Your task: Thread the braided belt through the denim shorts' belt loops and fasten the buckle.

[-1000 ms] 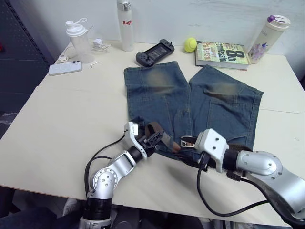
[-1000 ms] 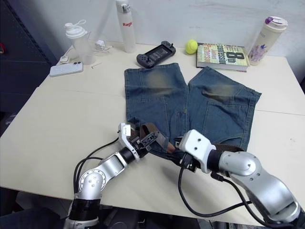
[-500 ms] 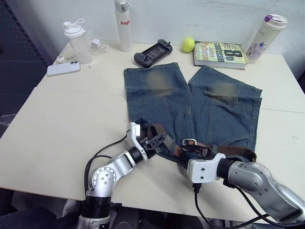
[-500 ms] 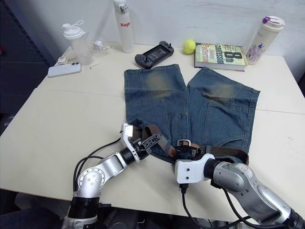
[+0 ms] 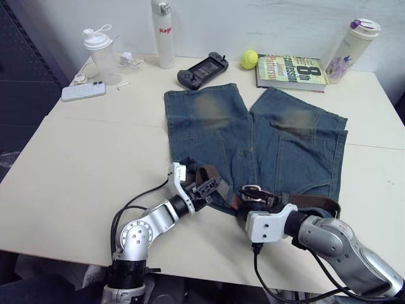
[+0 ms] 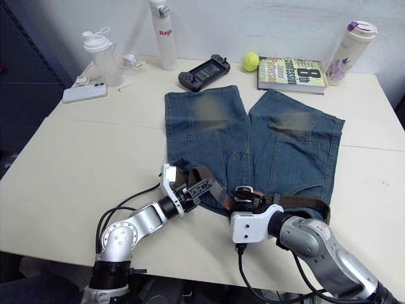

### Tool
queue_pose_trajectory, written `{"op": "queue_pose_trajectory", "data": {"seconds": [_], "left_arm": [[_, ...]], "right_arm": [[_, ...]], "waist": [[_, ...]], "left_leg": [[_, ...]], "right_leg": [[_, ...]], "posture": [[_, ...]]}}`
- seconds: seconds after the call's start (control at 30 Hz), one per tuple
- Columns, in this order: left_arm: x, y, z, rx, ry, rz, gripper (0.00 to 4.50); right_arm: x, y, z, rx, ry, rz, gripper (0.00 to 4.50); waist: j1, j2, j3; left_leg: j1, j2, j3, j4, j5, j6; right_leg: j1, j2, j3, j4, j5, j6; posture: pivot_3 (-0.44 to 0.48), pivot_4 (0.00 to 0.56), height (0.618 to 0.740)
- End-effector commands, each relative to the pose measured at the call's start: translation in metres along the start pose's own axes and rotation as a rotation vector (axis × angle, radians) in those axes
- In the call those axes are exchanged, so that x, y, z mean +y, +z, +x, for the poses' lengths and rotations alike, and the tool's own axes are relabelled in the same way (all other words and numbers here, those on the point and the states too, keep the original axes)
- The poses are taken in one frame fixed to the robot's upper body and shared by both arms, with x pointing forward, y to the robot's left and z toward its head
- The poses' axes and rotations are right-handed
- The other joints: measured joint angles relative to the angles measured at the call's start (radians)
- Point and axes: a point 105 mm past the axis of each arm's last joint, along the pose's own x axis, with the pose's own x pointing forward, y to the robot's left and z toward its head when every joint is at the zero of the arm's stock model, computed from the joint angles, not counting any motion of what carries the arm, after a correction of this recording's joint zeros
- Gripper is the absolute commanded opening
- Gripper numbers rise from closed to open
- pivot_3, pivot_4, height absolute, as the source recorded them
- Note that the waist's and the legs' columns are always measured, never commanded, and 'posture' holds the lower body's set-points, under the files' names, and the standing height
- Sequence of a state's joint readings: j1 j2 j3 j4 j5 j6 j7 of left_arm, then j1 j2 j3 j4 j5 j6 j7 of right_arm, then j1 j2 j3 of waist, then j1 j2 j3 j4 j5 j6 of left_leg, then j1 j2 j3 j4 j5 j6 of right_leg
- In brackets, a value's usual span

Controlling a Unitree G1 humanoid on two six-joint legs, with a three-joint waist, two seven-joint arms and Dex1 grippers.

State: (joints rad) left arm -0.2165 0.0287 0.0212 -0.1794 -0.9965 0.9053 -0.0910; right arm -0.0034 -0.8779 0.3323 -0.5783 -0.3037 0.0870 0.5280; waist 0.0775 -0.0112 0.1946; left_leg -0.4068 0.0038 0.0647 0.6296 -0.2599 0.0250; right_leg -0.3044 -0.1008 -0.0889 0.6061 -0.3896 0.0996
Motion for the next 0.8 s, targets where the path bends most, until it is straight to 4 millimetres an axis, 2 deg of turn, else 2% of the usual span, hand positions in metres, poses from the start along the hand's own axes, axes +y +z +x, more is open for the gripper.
{"op": "queue_pose_trajectory", "data": {"seconds": [0.03,0.3,0.5,0.67,0.8], "left_arm": [[-0.003,-0.017,0.0,0.076,-0.02,-0.03,0.0],[-0.002,-0.017,0.0,0.082,-0.017,-0.027,0.0],[-0.003,-0.018,0.001,0.084,-0.019,-0.03,0.0],[-0.002,-0.019,0.0,0.086,-0.017,-0.031,0.0],[-0.002,-0.019,0.001,0.088,-0.018,-0.032,0.0]], "right_arm": [[-0.011,-0.003,-0.001,0.016,-0.064,-0.021,2.91],[-0.028,0.007,-0.001,-0.032,-0.16,0.031,2.91],[-0.029,0.01,0.0,-0.043,-0.176,0.04,2.91],[-0.038,0.024,-0.002,-0.107,-0.211,0.013,2.91],[-0.038,0.034,-0.003,-0.153,-0.191,-0.028,2.91]], "waist": [[0.0,0.0,0.0],[-0.005,0.0,0.0],[-0.012,0.0,0.0],[-0.018,0.0,0.0],[-0.027,0.0,0.0]], "left_leg": [[0.0,0.0,0.0,0.0,0.0,0.0],[0.0,0.0,0.0,0.0,0.0,0.0],[0.001,0.001,0.0,0.0,0.001,0.0],[0.001,0.001,0.0,0.0,0.001,0.0],[0.001,0.001,0.0,0.0,0.001,-0.001]], "right_leg": [[0.0,0.0,0.0,0.0,0.0,0.0],[0.0,0.0,0.0,0.001,0.0,0.0],[0.0,0.001,0.0,0.002,0.0,0.0],[0.0,0.001,0.0,0.003,0.0,0.0],[0.0,0.001,0.0,0.003,0.0,0.0]], "posture": [[0.0,0.15,0.74],[0.0,0.15,0.74],[0.0,0.15,0.74],[0.0,0.15,0.74],[0.0,0.15,0.74]]}}
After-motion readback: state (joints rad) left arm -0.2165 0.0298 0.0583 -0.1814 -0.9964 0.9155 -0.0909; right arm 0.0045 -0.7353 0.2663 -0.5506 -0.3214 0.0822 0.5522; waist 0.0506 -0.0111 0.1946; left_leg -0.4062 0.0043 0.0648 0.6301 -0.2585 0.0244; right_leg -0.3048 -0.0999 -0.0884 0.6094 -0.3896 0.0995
